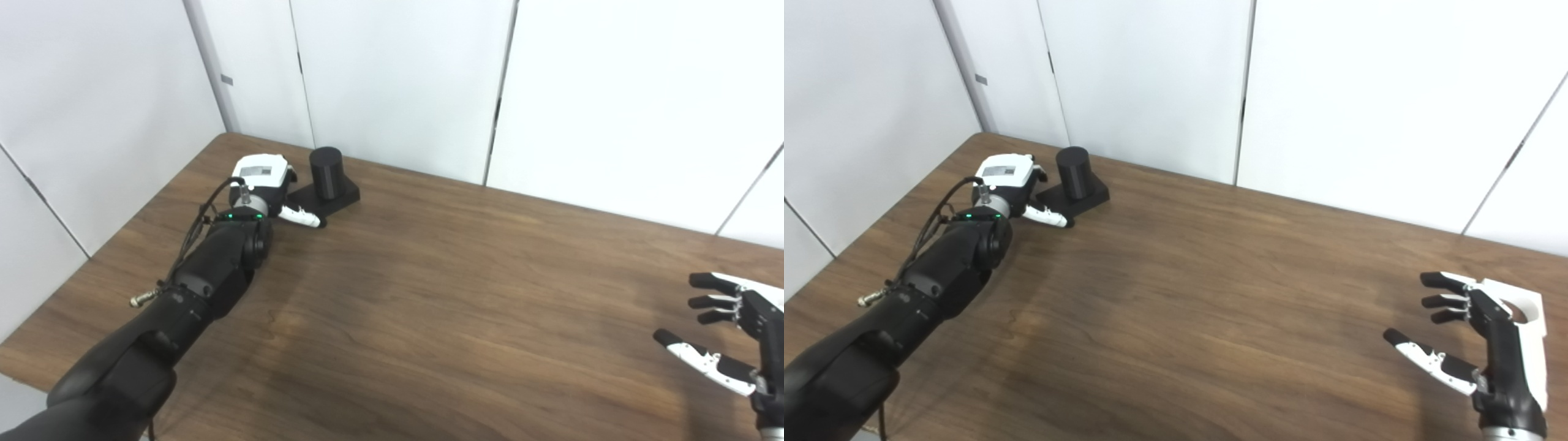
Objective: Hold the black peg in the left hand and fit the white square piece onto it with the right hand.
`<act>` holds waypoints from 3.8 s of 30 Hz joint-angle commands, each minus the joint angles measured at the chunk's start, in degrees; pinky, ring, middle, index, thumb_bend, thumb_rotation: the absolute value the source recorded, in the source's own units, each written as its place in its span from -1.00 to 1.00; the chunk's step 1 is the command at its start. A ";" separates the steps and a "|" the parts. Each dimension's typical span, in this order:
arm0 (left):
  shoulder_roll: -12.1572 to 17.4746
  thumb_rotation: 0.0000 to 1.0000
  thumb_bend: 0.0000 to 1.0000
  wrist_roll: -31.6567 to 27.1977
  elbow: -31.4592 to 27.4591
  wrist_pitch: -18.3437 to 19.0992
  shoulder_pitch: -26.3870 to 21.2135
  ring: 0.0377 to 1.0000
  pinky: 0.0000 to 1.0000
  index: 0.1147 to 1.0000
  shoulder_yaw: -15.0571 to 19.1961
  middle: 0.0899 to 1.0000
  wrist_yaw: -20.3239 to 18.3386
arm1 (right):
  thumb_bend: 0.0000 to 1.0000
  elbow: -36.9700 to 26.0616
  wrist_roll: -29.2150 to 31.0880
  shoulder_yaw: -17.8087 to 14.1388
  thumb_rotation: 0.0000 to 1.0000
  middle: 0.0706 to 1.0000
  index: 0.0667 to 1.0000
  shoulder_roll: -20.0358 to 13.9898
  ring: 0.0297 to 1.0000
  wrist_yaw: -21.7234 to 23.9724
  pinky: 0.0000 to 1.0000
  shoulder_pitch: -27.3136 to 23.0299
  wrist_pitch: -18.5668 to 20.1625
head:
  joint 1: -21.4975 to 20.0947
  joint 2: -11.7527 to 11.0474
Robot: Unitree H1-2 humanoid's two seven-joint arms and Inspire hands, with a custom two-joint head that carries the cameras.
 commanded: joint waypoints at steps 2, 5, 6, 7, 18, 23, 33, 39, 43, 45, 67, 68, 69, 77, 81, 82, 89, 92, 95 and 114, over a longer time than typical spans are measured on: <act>1.65 0.19 1.00 -0.09 0.24 0.08 -3.13 1.00 0.92 0.56 0.65 0.97 1.18 | 0.14 -2.35 0.53 -0.76 -1.00 0.33 0.27 -0.31 0.14 -0.41 -0.04 -0.91 -0.35 | 0.10 0.13; 1.74 0.18 1.00 -0.46 0.96 0.04 -3.12 1.00 0.95 0.58 0.48 0.97 1.16 | 0.13 -2.56 0.66 -0.84 -1.00 0.33 0.27 -0.34 0.15 -0.24 -0.04 -0.79 -0.07 | -0.01 0.30; 1.79 0.18 1.00 -0.60 1.13 -0.09 -3.05 1.00 0.95 0.58 0.49 0.97 1.31 | 0.13 -2.67 0.60 -0.85 -1.00 0.33 0.27 -0.33 0.15 -0.22 -0.04 -0.73 0.04 | -0.07 0.32; 1.84 0.18 1.00 -0.88 1.34 -0.23 -2.99 1.00 0.96 0.58 0.57 0.96 1.24 | 0.13 -2.71 0.57 -0.86 -1.00 0.33 0.27 -0.33 0.15 -0.19 -0.04 -0.69 0.12 | -0.07 0.32; 2.21 0.17 0.82 -4.25 4.48 -2.80 -3.59 1.00 0.95 0.42 0.42 0.91 -0.27 | 0.11 -3.35 0.43 -0.90 -1.00 0.34 0.27 -0.36 0.15 -0.17 -0.03 -0.40 0.97 | -0.43 0.60; 2.60 0.20 0.63 -5.33 4.84 -5.43 -3.88 1.00 0.94 0.25 -0.43 0.85 -1.68 | 0.12 -3.75 0.33 -1.13 -1.00 0.34 0.26 -0.10 0.14 -0.45 -0.05 -0.39 1.40 | -0.72 0.77; 3.71 -0.17 0.61 -6.41 2.45 -8.17 -3.69 0.99 0.85 0.08 -2.95 0.79 -7.70 | 0.07 -3.72 0.56 -1.42 -1.00 0.34 0.26 -0.07 0.14 -0.51 -0.05 -0.47 1.55 | -0.80 1.02; 3.49 -0.45 0.69 -8.83 1.54 -10.25 -2.08 1.00 0.94 -0.01 -1.87 0.86 -6.92 | 0.06 -4.10 0.60 -1.52 -1.00 0.36 0.28 -0.08 0.14 -0.23 -0.04 -0.41 2.54 | -0.61 1.13; 3.68 -0.61 0.70 -11.11 1.68 -13.46 -1.35 1.00 0.99 -0.01 -1.34 0.86 -6.86 | 0.05 -3.29 0.47 -1.45 -1.00 0.36 0.28 -0.40 0.14 -0.24 -0.03 -0.56 1.77 | -0.60 1.13; 3.81 -0.70 0.69 -12.71 1.88 -15.76 -1.10 1.00 1.00 0.01 -1.04 0.87 -7.12 | 0.05 -3.05 0.79 -1.47 -1.00 0.36 0.28 -0.37 0.15 -0.23 -0.03 -0.60 1.54 | -0.60 1.13; 1.53 -0.65 0.76 -11.54 -7.36 -40.26 1.46 1.00 0.91 0.10 -11.25 0.88 -9.80 | 0.08 -0.07 0.35 -1.08 -1.00 0.35 0.27 -0.08 0.12 -1.24 -0.02 -1.51 -1.64 | -4.28 1.71; 1.10 -0.63 0.76 -10.71 -7.93 -41.01 1.40 1.00 0.91 0.10 -12.12 0.88 -9.87 | 0.08 0.07 0.17 -1.08 -1.00 0.35 0.27 -0.05 0.13 -1.36 -0.02 -1.53 -1.73 | -4.69 1.75; 0.57 -0.59 0.75 -10.01 -8.57 -41.65 1.41 0.99 0.88 0.10 -12.93 0.88 -9.86 | 0.08 0.17 0.02 -1.08 -1.00 0.36 0.28 -0.06 0.13 -1.44 -0.01 -1.53 -1.76 | -4.69 1.75; -3.85 -0.59 0.77 -8.87 -11.83 -43.13 1.52 0.98 0.84 0.08 -18.30 0.86 -13.46 | 0.08 1.11 -0.41 -0.88 -1.00 0.36 0.28 0.06 0.14 -2.21 -0.03 -1.69 -3.23 | -6.52 2.18; -5.81 -0.54 0.81 -7.95 -12.67 -42.98 1.26 0.98 0.88 0.08 -20.47 0.86 -15.35 | 0.09 1.09 -0.50 -0.79 -1.00 0.35 0.29 0.12 0.13 -2.37 -0.02 -1.66 -3.32 | -7.14 2.30; -6.16 -0.53 0.81 -6.74 -13.59 -42.57 1.03 0.98 0.88 0.08 -21.54 0.86 -16.24 | 0.09 1.31 -0.43 -0.81 -1.00 0.35 0.29 0.17 0.13 -2.53 -0.02 -1.75 -3.65 | -7.50 2.41; -7.31 -0.24 0.84 4.71 -17.35 -42.43 -0.89 0.99 0.82 0.12 -28.90 0.90 -18.04 | 0.09 1.27 -1.05 -0.51 -1.00 0.36 0.28 0.27 0.12 -3.00 -0.02 -2.01 -3.53 | -9.40 2.86; -7.85 -0.28 0.87 5.67 -17.73 -41.88 -0.72 0.97 0.79 0.11 -29.80 0.89 -18.87 | 0.09 1.03 -1.18 -0.44 -1.00 0.36 0.28 0.42 0.13 -3.01 0.00 -1.99 -3.13 | -10.57 3.03; -7.97 -0.31 0.89 5.82 -18.00 -41.37 -0.63 0.96 0.78 0.12 -29.92 0.87 -20.37 | 0.10 0.85 -1.46 -0.42 -1.00 0.35 0.29 0.56 0.13 -3.18 0.00 -2.07 -3.16 | -11.86 3.24; -3.20 -0.40 0.82 3.76 -15.46 -43.67 1.68 0.91 0.78 0.09 -27.12 0.83 -15.29 | 0.44 -10.83 -11.66 -2.08 -0.88 0.40 0.36 -17.57 0.28 10.76 0.05 -10.14 10.50 | -32.07 0.10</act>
